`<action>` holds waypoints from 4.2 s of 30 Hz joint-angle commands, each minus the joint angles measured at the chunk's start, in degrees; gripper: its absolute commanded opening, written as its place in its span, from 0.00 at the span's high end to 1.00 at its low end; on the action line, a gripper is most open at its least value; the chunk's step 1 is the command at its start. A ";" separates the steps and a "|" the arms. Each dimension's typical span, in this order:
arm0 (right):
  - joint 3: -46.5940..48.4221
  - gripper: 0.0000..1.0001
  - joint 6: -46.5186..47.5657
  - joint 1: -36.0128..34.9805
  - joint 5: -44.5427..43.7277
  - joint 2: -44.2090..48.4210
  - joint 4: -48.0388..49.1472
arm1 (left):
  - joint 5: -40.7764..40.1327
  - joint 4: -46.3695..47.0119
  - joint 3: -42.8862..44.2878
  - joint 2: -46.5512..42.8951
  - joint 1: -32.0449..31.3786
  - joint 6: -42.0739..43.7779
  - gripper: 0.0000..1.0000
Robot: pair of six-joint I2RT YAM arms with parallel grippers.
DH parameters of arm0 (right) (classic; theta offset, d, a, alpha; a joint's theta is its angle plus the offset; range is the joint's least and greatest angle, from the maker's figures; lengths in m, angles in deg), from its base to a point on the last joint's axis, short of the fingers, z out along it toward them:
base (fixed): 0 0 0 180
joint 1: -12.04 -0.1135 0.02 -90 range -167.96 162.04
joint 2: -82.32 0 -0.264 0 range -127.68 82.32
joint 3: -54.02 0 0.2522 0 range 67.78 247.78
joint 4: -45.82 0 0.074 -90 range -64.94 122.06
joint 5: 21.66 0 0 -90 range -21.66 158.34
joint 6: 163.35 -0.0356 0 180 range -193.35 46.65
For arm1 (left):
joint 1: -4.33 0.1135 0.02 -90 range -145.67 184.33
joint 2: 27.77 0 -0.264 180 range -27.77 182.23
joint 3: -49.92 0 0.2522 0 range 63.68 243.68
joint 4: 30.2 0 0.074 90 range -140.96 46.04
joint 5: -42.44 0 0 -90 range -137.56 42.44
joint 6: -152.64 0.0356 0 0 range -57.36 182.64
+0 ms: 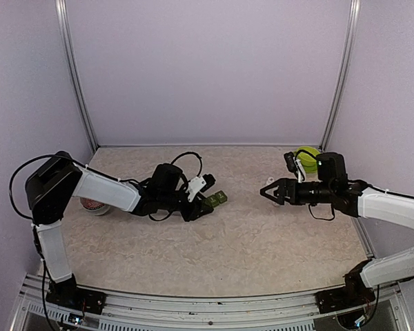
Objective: Sort the pills into containers
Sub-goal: Pick up the pill container from the center of the board, then pass from the left arm to the right, then open the lid of the pill container.
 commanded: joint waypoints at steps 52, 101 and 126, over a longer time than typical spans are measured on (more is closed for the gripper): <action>0.37 0.58 -22.35 -12.17 24.86 -23.82 27.11 | -4.71 8.09 -8.96 -13.05 -16.59 6.61 0.76; -1.58 0.84 -30.16 -12.16 24.91 -21.14 32.30 | -24.58 9.45 -12.16 -15.79 -22.74 15.74 0.44; -1.50 0.85 -30.52 -12.08 25.81 -22.25 33.04 | -25.25 9.09 -10.49 -14.08 -23.80 16.32 0.58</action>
